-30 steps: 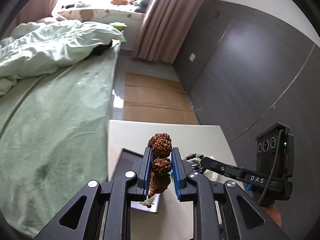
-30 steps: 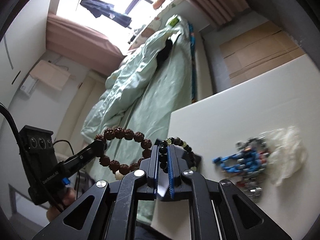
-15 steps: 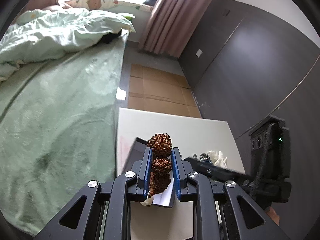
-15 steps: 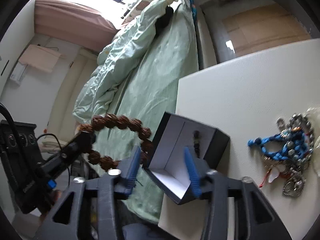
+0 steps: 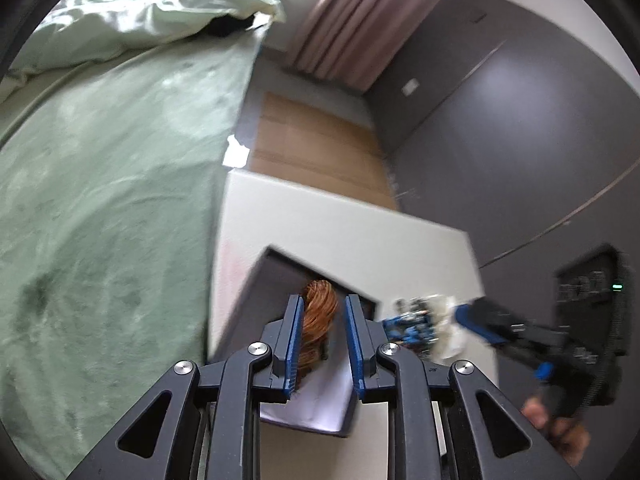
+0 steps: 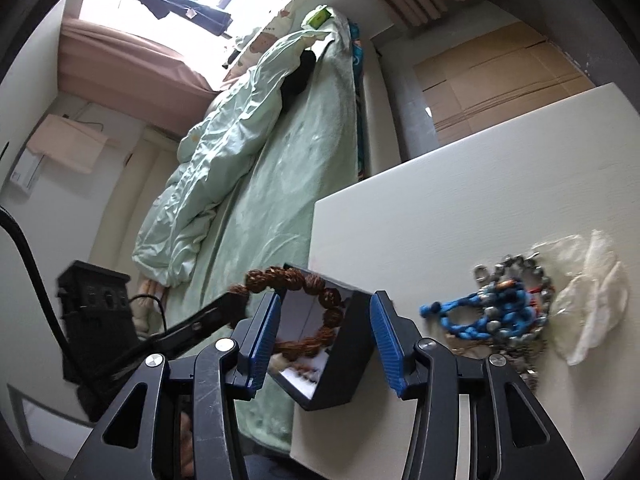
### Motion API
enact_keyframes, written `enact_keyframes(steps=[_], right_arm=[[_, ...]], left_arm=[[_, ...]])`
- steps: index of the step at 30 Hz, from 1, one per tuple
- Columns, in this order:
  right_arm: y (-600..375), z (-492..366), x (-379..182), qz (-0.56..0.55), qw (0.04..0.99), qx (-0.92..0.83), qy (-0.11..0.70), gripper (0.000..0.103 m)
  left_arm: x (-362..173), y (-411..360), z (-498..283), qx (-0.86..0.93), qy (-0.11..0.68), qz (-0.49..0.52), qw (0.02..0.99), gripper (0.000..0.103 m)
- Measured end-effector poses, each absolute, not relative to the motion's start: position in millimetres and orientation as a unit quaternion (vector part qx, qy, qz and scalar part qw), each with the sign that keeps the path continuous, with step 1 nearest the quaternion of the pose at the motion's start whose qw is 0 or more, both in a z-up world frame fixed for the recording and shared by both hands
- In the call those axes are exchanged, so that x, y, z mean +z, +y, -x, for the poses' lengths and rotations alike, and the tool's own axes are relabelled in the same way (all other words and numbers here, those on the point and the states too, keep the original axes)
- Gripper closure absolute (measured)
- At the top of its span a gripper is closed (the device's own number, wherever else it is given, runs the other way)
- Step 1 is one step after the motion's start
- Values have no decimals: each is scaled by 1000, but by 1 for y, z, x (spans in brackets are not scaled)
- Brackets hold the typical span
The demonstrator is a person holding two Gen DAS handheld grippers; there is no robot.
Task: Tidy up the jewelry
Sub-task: 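Lower brown bracelet into black box with left tool while right tool drops black bracelet, then grasp blue-silver bracelet with left tool while right tool grasps white cloth pouch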
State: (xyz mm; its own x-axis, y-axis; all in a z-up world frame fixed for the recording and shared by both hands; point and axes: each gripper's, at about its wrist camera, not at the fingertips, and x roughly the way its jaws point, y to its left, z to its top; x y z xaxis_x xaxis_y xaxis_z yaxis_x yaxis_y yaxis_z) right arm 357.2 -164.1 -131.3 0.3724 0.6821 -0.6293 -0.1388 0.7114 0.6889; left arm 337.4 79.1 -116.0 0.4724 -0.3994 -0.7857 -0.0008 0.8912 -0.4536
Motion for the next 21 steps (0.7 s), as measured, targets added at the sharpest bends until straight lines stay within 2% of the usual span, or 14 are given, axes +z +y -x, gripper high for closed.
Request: enact_keyframes(steps=[4,5,6,8,15,17,18,19,21], right_arm=[[-174,-355,-129,-264,785,258,497,56],[-176,-354,-128,-261,786,257,497,56],[-179,-354,-127,-258,788,256,497,55],[-185,-352,-124,-249,791,253,498,56],[-212,-343,-120,-216,804,231,504,55],[-222,-341,-122,-207,807,222,507,47],[-227,-341,-124,-205,809,214,508,38],[-233,-341,-126,-206,809,206,510,34],[-243,-340,-130,-209,807,197,516,33]], left_arm=[[-119,83,-334,-112,509,193,832,78],[-118,82,-333,-111,507,189,834,69],[-116,82,-332,-110,504,185,836,56],[-109,80,-328,-108,491,176,846,41],[-90,55,-323,-136,478,143,856,39],[-87,45,-324,-143,478,132,857,39],[-86,41,-324,-147,477,129,857,39],[-85,35,-324,-152,477,126,857,39],[-83,27,-324,-159,477,118,856,39]])
